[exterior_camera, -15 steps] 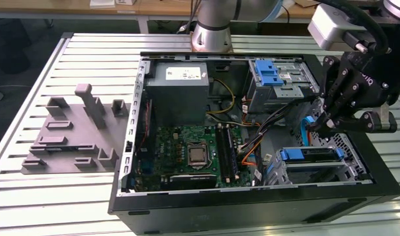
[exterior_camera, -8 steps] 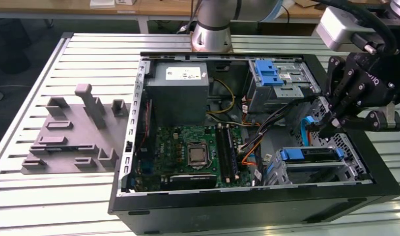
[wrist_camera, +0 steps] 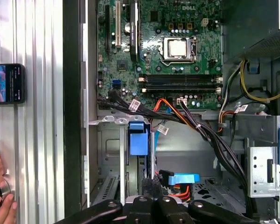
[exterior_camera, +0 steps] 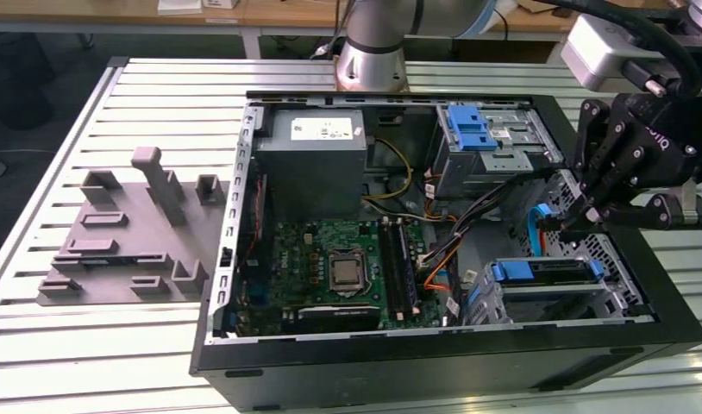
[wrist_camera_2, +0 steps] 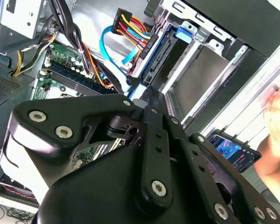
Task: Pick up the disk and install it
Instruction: 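Insert the first disk wire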
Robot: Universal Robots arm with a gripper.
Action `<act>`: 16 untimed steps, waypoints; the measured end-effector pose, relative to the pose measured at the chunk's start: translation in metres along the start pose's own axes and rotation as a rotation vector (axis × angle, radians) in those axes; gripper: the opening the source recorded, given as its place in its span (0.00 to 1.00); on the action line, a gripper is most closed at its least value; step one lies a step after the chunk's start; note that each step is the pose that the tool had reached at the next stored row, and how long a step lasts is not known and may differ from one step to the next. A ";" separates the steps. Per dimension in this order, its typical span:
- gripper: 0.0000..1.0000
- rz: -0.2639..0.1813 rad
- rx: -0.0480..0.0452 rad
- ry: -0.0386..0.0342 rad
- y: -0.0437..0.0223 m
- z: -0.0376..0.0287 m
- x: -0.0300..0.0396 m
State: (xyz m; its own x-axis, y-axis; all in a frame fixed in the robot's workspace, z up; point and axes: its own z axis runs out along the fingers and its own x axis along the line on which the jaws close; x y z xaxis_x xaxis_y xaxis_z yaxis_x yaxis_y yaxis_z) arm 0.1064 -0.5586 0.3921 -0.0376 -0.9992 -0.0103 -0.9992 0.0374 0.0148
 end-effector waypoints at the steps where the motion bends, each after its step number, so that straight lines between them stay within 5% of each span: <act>1: 0.11 0.000 0.0000 0.0000 0.0000 0.0000 0.0000; 16: 0.11 -0.009 0.0000 0.0001 -0.0001 0.0018 0.0000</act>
State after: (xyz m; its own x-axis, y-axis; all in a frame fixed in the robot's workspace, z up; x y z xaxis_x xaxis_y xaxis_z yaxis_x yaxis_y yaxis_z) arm 0.1064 -0.5586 0.3903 -0.0285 -0.9995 -0.0103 -0.9995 0.0284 0.0147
